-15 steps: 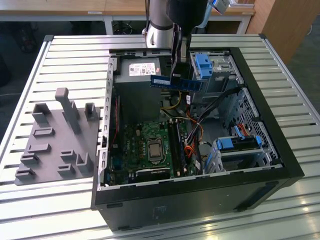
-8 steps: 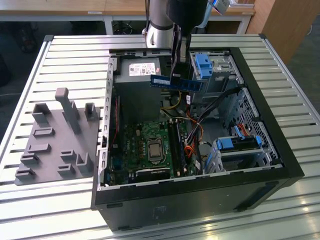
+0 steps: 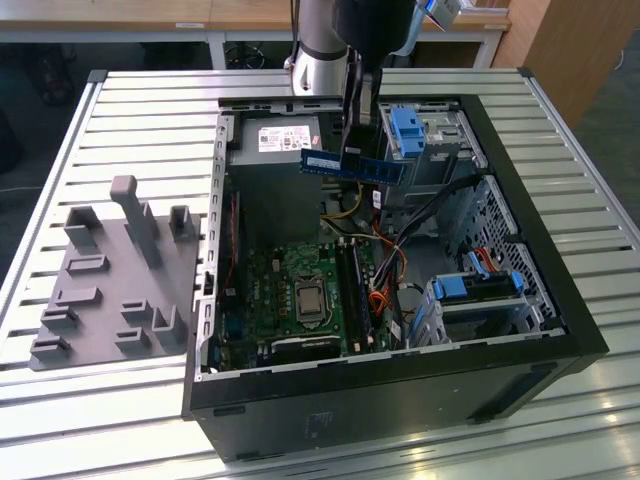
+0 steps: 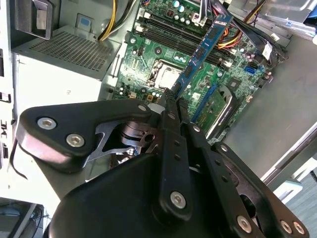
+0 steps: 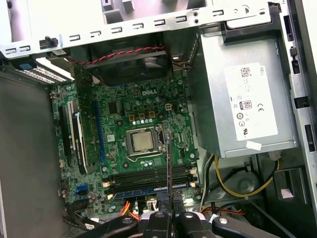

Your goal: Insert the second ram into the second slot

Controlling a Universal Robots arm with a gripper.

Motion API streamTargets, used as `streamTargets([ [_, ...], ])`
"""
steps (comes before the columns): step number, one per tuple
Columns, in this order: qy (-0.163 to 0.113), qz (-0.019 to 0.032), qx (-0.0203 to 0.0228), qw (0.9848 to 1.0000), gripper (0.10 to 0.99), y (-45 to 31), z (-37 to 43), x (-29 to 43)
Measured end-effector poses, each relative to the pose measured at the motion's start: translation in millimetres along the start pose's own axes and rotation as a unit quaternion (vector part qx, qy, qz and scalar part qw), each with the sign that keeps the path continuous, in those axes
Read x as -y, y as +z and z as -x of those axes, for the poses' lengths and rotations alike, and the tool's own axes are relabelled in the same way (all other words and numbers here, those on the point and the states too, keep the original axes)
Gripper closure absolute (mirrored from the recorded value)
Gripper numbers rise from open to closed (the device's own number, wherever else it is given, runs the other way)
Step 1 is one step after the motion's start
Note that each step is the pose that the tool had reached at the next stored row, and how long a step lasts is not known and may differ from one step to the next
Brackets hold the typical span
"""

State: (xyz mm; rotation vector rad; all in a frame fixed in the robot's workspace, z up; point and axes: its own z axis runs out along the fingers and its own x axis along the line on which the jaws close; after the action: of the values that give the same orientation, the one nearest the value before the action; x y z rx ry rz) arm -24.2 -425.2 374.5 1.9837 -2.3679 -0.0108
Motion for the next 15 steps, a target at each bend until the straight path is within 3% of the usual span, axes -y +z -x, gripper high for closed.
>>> streamTargets([
  [15, 0.011, 0.0004, 0.0004, 0.9999, 0.949, 0.0, 0.0, 0.0],
])
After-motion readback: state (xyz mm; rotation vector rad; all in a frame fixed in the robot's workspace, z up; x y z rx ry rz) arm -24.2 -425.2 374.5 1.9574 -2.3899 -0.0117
